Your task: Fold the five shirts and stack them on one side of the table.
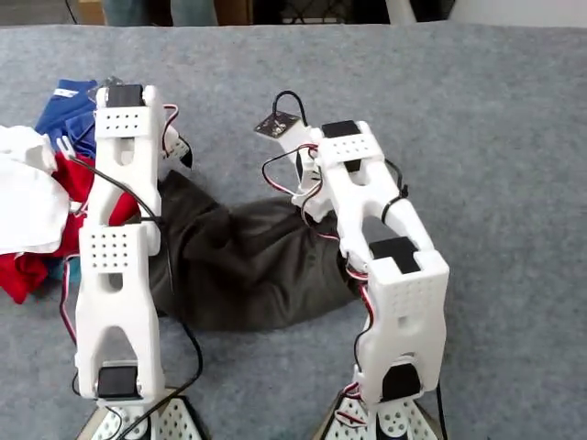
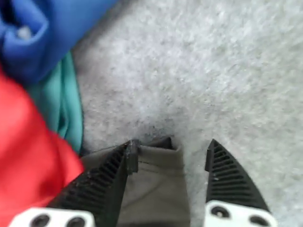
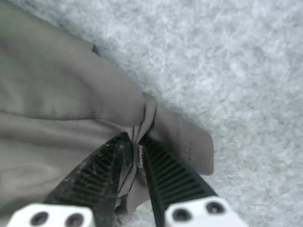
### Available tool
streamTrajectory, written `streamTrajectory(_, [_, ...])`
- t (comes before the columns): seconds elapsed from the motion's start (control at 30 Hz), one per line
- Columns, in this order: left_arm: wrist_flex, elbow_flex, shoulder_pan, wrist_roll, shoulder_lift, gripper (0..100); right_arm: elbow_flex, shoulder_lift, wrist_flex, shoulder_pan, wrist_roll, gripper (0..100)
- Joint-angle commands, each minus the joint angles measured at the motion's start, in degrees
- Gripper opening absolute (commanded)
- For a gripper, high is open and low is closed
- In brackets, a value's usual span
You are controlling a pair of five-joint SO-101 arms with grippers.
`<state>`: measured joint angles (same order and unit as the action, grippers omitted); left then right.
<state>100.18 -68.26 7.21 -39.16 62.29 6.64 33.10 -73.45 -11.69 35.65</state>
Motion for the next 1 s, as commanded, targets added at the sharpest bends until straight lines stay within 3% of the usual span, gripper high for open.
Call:
streamTrajectory(0.0, [0.7,-4.7,-0.7,-0.7,1.5,18,-0.1,0.5,1.5,2.7,0.4,1.4])
streamTrajectory(0.33, [0.7,-4.7,-0.4,-0.4,2.8,3,0.0,0.5,1.6,2.7,0.3,1.4])
streamTrajectory(0.57, [0.8,-4.6,1.3,4.4,1.1,3,0.0,0.4,1.6,2.7,0.2,1.4])
streamTrajectory(0.8, [0.8,0.4,9.2,9.8,-15.4,3,2.3,-4.7,-1.4,8.6,0.0,1.4])
streamTrajectory(0.97, [0.8,17.2,13.6,13.5,-32.4,3,2.6,-15.3,-5.5,10.5,-1.8,1.4])
